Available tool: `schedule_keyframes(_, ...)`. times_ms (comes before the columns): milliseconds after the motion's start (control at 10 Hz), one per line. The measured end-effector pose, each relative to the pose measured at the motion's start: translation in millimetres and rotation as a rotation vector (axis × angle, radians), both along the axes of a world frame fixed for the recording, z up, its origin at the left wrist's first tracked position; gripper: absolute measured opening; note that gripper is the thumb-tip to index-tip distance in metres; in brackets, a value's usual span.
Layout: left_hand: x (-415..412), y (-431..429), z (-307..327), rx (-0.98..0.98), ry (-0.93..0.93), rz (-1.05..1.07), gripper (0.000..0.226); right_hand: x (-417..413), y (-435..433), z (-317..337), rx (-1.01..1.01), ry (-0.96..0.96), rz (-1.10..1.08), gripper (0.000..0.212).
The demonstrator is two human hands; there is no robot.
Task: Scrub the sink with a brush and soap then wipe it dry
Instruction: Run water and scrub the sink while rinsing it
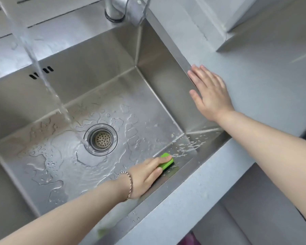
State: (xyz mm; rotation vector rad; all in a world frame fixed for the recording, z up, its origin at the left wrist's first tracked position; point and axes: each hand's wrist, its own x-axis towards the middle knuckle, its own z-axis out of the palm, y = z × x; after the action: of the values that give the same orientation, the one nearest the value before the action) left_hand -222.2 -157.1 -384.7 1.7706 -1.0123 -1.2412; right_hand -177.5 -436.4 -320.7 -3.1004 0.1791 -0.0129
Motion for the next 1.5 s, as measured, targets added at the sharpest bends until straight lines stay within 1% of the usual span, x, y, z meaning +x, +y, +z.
schedule_keyframes(100,5.7,7.9,-40.0,0.283,-0.052,-0.068,0.042,0.2,-2.3,-1.6,0.003,-0.021,0.009,0.056)
schedule_keyframes(200,19.5,25.0,-54.5,0.456,-0.118,-0.145,0.042,-0.6,-3.0,-3.4,0.013,-0.036,0.015,0.056)
schedule_keyframes(300,29.5,16.3,-29.8,0.294,-0.164,-0.023,0.041,-0.2,-2.2,-3.7,0.017,-0.042,0.018,0.056)
schedule_keyframes(400,19.9,2.2,15.2,-0.021,-0.127,0.058,0.044,-0.7,-1.7,-3.4,0.021,-0.049,0.014,0.056)
schedule_keyframes(500,0.1,7.8,35.0,-0.172,-0.055,0.06,0.044,-1.1,-1.9,-3.5,0.023,-0.059,0.016,0.056)
schedule_keyframes(600,-7.3,23.6,10.9,-0.051,-0.01,0.058,0.036,-0.6,-2.5,-3.9,0.024,-0.065,0.015,0.056)
schedule_keyframes(700,2.0,41.2,-24.3,0.198,0.026,-0.021,0.037,0.1,-2.9,-4.4,0.029,-0.076,0.017,0.056)
schedule_keyframes(800,12.3,38.2,-11.4,0.182,-0.022,0.034,0.038,-0.5,-2.6,-5.8,0.032,-0.089,0.023,0.054)
schedule_keyframes(900,6.0,21.6,24.7,-0.047,-0.086,0.03,0.041,-0.7,-3.4,-6.9,0.03,-0.103,0.032,0.053)
schedule_keyframes(1000,-1.6,3.5,9.8,-0.014,-0.079,0.017,0.042,-0.2,-3.7,-6.8,0.035,-0.108,0.026,0.053)
schedule_keyframes(1100,6.8,-21.9,-33.4,0.23,-0.056,-0.019,0.042,-0.1,-3.9,-8.1,0.028,-0.119,0.037,0.053)
schedule_keyframes(1200,20.1,-37.8,-47.6,0.33,-0.06,-0.001,0.041,-0.1,-4.2,-7.5,0.044,-0.121,0.031,0.053)
schedule_keyframes(1300,21.0,-39.1,-3.7,-0.016,-0.068,0.012,0.04,0.3,-3.9,-7.2,0.049,-0.125,0.028,0.052)
schedule_keyframes(1400,7.5,-36.0,30.1,-0.213,-0.047,0.033,0.044,-1.5,-3.6,-9.4,0.044,-0.137,0.03,0.051)
schedule_keyframes(1500,8.2,-45.9,1.3,-0.076,-0.003,0.047,0.042,-0.4,-4.2,-9.5,0.032,-0.152,0.04,0.05)
